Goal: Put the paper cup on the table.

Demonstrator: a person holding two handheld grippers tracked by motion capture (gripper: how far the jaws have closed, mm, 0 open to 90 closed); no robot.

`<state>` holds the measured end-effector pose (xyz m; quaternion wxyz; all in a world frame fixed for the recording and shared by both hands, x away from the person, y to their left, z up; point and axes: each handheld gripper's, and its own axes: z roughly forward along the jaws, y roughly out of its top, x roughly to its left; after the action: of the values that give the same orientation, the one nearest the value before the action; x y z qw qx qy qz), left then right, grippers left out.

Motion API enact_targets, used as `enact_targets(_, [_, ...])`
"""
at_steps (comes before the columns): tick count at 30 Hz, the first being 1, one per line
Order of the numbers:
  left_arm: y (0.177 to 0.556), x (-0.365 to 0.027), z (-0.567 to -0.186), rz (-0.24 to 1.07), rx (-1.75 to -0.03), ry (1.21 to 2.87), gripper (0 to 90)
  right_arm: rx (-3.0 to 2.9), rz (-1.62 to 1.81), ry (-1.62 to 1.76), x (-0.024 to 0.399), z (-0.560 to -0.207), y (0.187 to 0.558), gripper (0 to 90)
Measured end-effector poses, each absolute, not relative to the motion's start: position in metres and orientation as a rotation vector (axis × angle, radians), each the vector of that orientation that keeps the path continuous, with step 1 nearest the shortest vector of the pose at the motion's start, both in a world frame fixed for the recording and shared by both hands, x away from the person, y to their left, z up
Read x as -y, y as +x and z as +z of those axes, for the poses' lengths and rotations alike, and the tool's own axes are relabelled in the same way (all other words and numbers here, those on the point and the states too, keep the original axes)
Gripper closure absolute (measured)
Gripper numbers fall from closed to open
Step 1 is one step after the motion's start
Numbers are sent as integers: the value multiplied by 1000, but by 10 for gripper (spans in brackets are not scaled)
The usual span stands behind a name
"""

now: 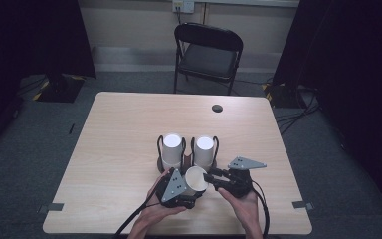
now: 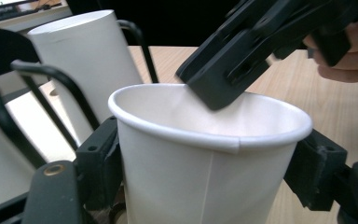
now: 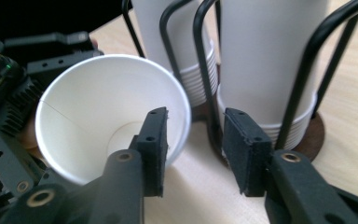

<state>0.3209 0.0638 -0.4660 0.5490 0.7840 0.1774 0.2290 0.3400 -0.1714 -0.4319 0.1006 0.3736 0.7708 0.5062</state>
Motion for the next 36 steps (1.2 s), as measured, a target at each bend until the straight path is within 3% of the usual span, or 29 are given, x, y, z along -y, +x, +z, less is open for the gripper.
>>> enact_targets(24, [311, -114, -460, 523, -557, 1745, 243, -1948, 1542, 1161, 203, -445, 326, 316])
enact_targets(36, [311, -148, -452, 552, -643, 1668, 241, -1835, 1493, 1217, 216, -454, 323, 219])
